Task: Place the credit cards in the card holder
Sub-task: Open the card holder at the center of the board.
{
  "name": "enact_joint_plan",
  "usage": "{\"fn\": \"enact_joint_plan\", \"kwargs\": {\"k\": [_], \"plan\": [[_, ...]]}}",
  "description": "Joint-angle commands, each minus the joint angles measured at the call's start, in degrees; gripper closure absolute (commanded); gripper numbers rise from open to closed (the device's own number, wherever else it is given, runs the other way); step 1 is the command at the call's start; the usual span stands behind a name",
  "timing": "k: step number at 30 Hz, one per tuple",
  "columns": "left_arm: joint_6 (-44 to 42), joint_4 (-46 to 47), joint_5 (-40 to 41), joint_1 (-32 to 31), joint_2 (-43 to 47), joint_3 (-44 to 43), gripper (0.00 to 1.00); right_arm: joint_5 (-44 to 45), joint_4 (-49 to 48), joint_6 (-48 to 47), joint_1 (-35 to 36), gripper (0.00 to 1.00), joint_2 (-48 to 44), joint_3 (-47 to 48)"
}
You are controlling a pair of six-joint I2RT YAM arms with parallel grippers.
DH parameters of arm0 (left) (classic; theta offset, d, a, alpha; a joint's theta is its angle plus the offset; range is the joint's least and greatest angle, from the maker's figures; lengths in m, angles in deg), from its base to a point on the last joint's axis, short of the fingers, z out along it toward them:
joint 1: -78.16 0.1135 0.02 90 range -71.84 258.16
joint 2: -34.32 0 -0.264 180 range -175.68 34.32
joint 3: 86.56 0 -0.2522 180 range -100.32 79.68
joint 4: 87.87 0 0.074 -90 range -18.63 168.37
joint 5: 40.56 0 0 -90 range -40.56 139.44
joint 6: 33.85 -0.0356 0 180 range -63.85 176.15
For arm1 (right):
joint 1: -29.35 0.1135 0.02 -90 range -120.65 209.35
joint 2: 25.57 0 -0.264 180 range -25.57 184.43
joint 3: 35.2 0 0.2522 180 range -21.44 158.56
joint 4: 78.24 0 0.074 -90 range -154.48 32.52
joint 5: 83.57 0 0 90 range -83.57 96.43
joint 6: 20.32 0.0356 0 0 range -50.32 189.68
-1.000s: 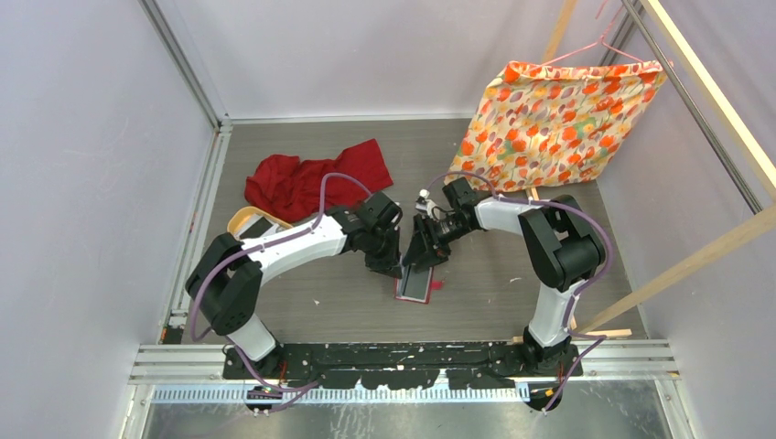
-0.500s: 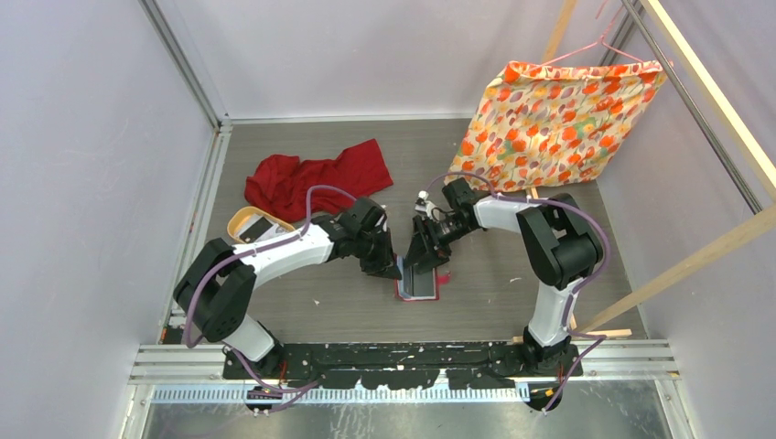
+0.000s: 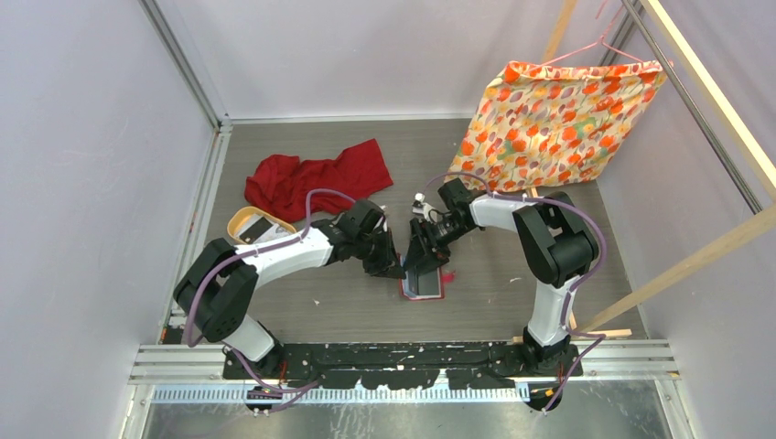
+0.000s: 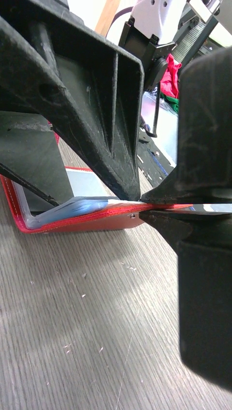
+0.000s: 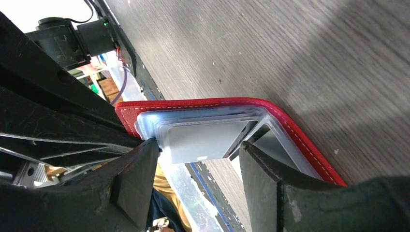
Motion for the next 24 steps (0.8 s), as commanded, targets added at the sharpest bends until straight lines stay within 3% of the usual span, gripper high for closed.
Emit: {"fn": "enact_joint_plan", "kwargs": {"k": [1, 6, 24], "plan": [[1.3, 4.9, -1.9, 0.6, 2.9, 0.4, 1.00, 3.1, 2.0, -1.7, 0.5, 0.36, -1.1, 2.0], [0.8, 3.6, -1.2, 2.1, 5.5, 2.0, 1.00, 4.0, 2.7, -2.3, 0.3, 0.46, -1.1, 2.3], [-0.5, 2.8, -1.7, 3.8, 6.4, 4.6, 1.00, 5.3, 5.1, -4.7, -0.9, 0.46, -1.3, 3.2]]}}
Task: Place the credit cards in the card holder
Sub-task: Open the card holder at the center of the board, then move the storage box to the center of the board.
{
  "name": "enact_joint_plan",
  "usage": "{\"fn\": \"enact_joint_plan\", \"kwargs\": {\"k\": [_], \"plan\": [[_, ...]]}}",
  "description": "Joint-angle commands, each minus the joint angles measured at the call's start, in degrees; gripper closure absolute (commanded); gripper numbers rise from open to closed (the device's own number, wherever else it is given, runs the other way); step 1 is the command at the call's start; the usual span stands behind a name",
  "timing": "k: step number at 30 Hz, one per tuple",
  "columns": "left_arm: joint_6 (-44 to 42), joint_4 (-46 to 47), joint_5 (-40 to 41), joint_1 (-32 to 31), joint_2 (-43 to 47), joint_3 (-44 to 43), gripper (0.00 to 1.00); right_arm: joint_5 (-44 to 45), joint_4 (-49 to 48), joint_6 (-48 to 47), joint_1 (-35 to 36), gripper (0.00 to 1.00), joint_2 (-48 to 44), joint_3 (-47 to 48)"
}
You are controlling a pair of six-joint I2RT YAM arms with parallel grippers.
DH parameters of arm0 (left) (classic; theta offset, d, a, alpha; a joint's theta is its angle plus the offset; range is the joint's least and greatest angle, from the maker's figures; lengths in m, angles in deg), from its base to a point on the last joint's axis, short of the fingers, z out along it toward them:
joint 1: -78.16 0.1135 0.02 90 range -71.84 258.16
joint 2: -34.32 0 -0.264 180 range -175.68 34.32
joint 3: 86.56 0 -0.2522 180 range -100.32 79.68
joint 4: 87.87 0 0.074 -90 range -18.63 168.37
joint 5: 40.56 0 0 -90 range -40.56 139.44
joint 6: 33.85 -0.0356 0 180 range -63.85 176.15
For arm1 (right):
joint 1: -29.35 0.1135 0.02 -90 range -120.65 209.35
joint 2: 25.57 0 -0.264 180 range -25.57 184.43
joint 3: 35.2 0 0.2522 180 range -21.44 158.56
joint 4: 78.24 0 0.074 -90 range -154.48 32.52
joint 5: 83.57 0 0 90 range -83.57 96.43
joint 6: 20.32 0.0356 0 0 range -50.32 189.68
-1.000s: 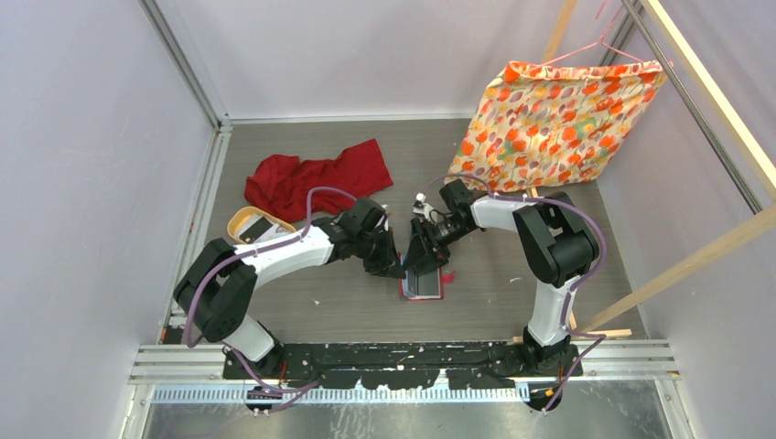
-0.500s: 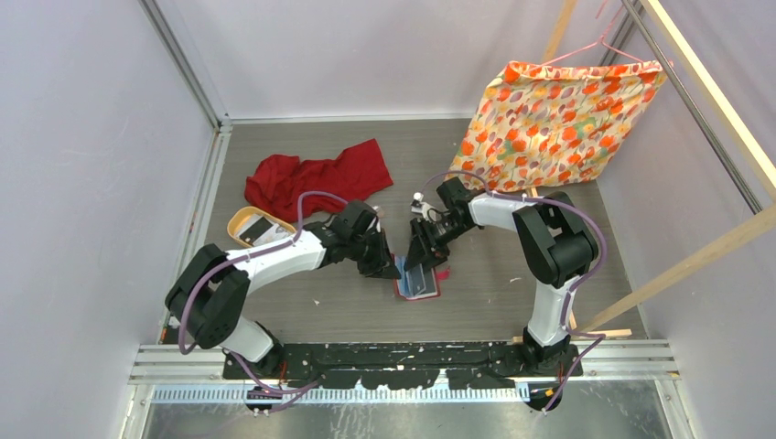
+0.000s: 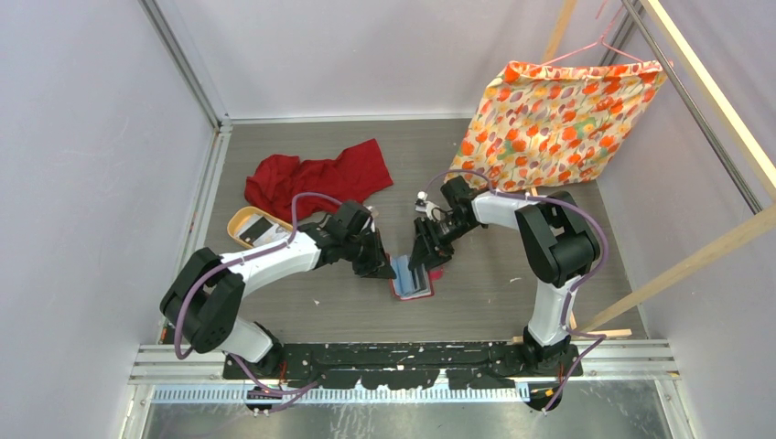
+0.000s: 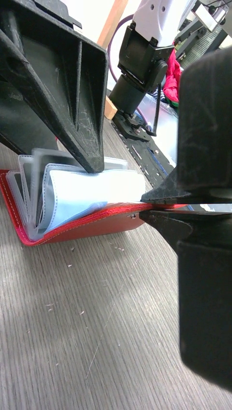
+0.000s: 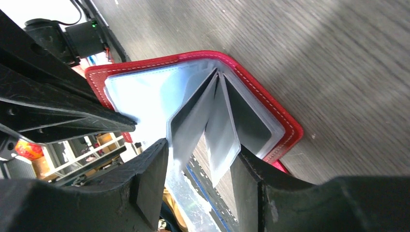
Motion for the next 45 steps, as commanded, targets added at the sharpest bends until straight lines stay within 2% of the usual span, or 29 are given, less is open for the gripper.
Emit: {"fn": "enact_joint_plan", "kwargs": {"k": [1, 5, 12, 17, 20, 26, 28, 33, 35, 37, 41, 45], "plan": [[-1.0, 3.3, -1.8, 0.5, 1.5, 0.5, 1.00, 3.2, 1.9, -2.7, 0.1, 0.46, -0.9, 2.0], [-0.7, 4.2, -2.1, 0.6, 1.2, 1.6, 1.00, 3.5, 2.6, -3.5, 0.1, 0.42, -0.6, 2.2], [-0.5, 6.4, -2.4, 1.2, 0.5, 4.2, 1.00, 6.4, 3.9, -5.3, 0.6, 0.41, -0.9, 2.8], [0.6, 10.8, -4.0, 1.2, -0.5, 7.0, 0.98, 11.1, 5.0, -7.3, 3.7, 0.41, -2.0, 3.8], [0.5, 11.7, -4.2, 1.2, 0.1, 8.3, 0.91, 12.1, 5.5, -8.1, 4.5, 0.39, -2.2, 4.2], [-3.4, 3.7, 3.8, 1.4, 7.1, 9.3, 0.58, 13.7, 6.6, -9.5, 4.6, 0.34, -4.1, 4.8], [-4.3, 0.8, 6.7, 1.8, 10.0, 9.9, 0.52, 14.3, 6.9, -11.3, 4.6, 0.34, -5.1, 4.8], [-5.6, -3.3, 11.7, 2.4, 19.0, 11.5, 0.49, 15.7, 8.0, -13.3, 4.9, 0.33, -6.5, 5.4], [-5.9, 0.1, 9.7, 2.3, 22.8, 13.1, 0.48, 16.5, 8.6, -14.4, 4.8, 0.32, -7.0, 5.8], [-4.9, 7.6, 5.0, 2.3, 24.9, 15.5, 0.48, 17.3, 9.7, -15.9, 4.8, 0.32, -7.7, 6.2], [-0.2, 24.9, -2.3, 2.0, 23.6, 20.0, 0.48, 20.3, 11.3, -20.4, 4.5, 0.32, -10.7, 6.7], [0.8, 34.2, -0.5, -0.1, 20.8, 21.8, 0.48, 12.6, 11.5, -21.6, 3.3, 0.33, -12.9, 5.2]]}}
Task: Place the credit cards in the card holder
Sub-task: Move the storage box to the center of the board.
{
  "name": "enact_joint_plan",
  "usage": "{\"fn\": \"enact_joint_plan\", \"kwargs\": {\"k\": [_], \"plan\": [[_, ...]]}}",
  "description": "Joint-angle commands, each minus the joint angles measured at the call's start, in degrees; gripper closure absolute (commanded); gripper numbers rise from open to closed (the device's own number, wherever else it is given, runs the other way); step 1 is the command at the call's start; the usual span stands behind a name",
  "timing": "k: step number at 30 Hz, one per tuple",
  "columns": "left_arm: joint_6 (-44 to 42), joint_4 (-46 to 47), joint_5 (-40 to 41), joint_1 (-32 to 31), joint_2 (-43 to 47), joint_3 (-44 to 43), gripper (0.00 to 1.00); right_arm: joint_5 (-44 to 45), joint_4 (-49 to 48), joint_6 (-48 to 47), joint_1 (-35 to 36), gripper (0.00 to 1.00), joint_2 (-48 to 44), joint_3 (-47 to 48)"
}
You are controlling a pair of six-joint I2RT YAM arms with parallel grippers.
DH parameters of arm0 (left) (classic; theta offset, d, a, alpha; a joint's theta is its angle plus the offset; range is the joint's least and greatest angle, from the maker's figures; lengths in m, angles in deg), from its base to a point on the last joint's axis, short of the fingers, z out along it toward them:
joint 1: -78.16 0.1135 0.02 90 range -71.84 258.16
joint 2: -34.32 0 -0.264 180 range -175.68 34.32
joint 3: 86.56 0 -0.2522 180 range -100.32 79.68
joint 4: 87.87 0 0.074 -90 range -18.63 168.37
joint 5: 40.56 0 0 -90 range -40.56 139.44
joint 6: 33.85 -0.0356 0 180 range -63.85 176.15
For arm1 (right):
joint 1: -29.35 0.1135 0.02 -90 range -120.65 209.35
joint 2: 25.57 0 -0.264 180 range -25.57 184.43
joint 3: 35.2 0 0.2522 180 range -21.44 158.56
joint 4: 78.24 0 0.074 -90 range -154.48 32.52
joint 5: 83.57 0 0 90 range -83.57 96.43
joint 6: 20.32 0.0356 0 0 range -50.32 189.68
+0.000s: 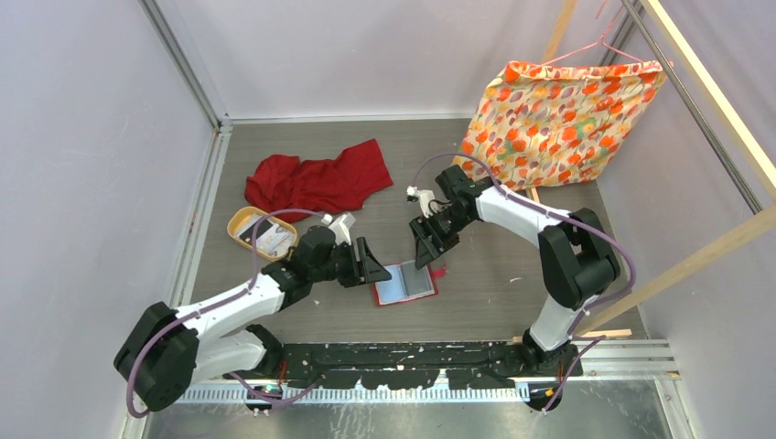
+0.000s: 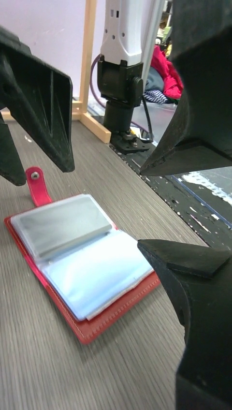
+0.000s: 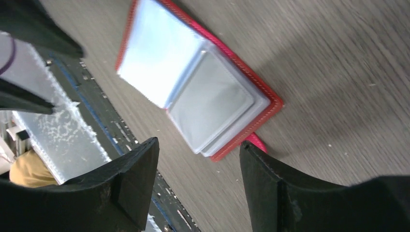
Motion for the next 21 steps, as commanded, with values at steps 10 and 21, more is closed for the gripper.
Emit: {"fn": "enact_joint_plan", "kwargs": {"k": [10, 21], "plan": [[4.0, 28.6, 3.0, -2.6, -13.4, 1.7, 0.55, -14.6, -0.3, 3.2, -0.8, 0.67, 6.9, 1.6], [4.1, 32.4, 1.9, -2.6, -21.5, 1.1, 0.64, -1.6, 0.4, 5.2, -2.8, 0.87, 9.7, 2.4]]}}
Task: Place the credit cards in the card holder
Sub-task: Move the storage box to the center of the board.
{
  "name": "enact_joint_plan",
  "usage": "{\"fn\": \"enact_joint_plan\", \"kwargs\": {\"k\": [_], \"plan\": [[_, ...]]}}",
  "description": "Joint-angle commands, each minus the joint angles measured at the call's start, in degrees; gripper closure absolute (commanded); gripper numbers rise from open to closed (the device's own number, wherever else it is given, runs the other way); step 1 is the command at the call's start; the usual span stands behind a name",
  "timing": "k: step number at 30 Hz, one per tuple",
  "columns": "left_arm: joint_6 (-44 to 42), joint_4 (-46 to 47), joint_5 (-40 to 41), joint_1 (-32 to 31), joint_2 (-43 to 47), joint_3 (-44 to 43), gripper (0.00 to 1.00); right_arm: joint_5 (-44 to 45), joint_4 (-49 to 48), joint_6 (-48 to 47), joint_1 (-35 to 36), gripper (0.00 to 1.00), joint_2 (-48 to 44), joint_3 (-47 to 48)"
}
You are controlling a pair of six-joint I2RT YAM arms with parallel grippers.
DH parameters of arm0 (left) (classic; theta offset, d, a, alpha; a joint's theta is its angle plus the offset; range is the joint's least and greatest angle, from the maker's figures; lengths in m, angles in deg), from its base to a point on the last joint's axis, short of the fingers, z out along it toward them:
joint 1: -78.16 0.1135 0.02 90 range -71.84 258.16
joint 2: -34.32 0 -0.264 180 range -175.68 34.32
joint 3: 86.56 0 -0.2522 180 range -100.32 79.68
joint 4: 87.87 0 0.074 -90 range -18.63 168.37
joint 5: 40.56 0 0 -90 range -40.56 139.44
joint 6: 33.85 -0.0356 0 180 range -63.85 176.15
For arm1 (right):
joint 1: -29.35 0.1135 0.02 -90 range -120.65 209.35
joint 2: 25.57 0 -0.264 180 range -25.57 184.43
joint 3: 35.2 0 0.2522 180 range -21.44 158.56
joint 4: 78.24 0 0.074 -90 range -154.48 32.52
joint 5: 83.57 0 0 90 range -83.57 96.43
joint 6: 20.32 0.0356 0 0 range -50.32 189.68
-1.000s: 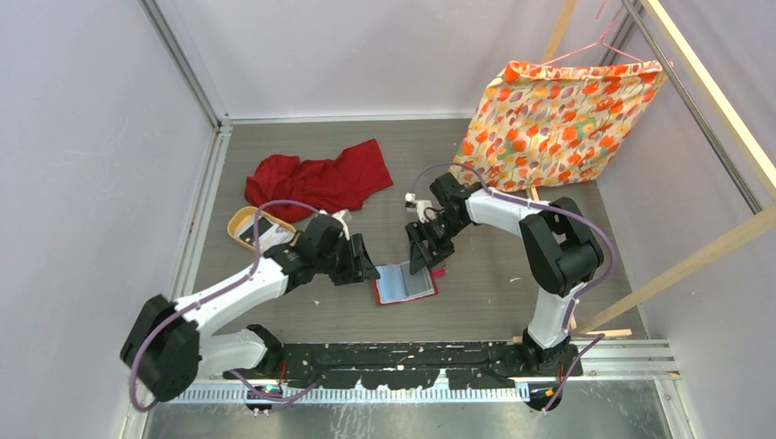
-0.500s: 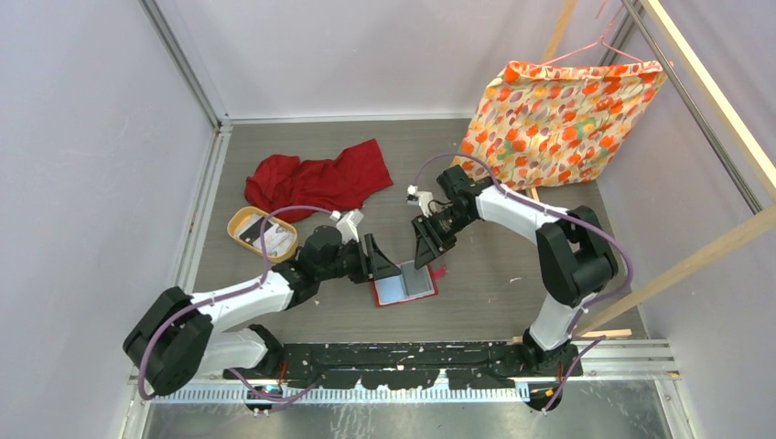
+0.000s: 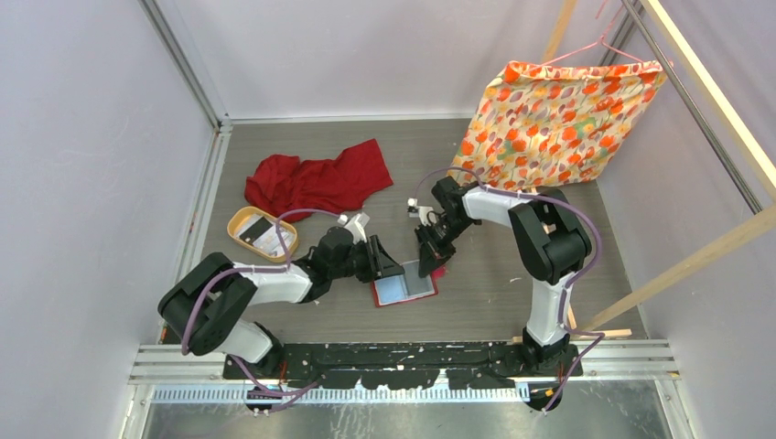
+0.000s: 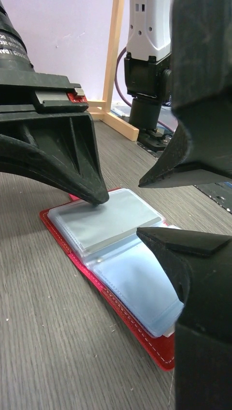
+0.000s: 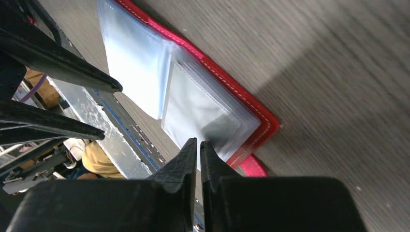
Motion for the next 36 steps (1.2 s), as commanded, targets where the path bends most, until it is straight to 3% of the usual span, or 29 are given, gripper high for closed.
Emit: {"fn": "enact_joint_plan", "kwargs": {"k": [1, 3, 6, 9, 10, 13, 16, 19, 24, 27, 30, 36], "plan": [[-1.5, 2.3, 0.6, -0.1, 1.2, -0.8, 0.63, 5.4, -0.3, -0.5, -1.0, 0.87, -1.3, 1.5], [-3.8, -3.6, 1.6, 0.1, 4.0, -2.1, 0.63, 3.5, 1.1, -2.6, -1.1, 0.81, -1.8, 2.1], [-9.4, -18.9, 3.7, 1.6, 11.2, -5.9, 0.60, -4.3, 7.3, -10.3, -1.1, 0.67, -4.2, 5.2], [-16.7, -35.7, 10.3, 3.5, 21.0, -10.7, 0.56, -5.0, 11.9, -17.8, -1.1, 0.59, -10.5, 7.0], [-20.4, -40.3, 13.0, 4.2, 23.8, -12.3, 0.51, -4.5, 12.3, -19.6, -1.1, 0.56, -13.4, 7.0], [-26.3, -51.1, 23.4, 5.7, 30.7, -15.9, 0.20, -2.8, 10.2, -21.9, -1.1, 0.46, -22.4, 6.6], [-29.9, -54.5, 26.7, 8.6, 34.9, -17.5, 0.06, -1.4, 7.7, -21.2, -1.1, 0.27, -27.1, 7.4], [-31.5, -55.7, 26.3, 13.8, 36.1, -18.9, 0.03, -4.3, 12.6, -25.2, -1.1, 0.10, -26.2, 10.6], [-32.5, -55.9, 19.7, 29.2, 32.4, -19.4, 0.03, -8.1, 21.4, -31.7, -2.6, 0.12, -20.9, 12.7], [-39.6, -58.8, 18.9, 37.1, 27.1, -22.8, 0.04, -10.1, 19.0, -31.7, -4.1, 0.12, -21.9, 8.6], [-50.7, -62.6, 18.9, 39.4, 19.4, -27.9, 0.03, -8.9, 20.1, -32.6, -4.2, 0.13, -21.2, 10.0], [-70.0, -72.6, 17.8, 39.7, 3.9, -38.8, 0.20, -8.6, 21.4, -33.5, -4.3, 0.16, -20.4, 10.6]]}}
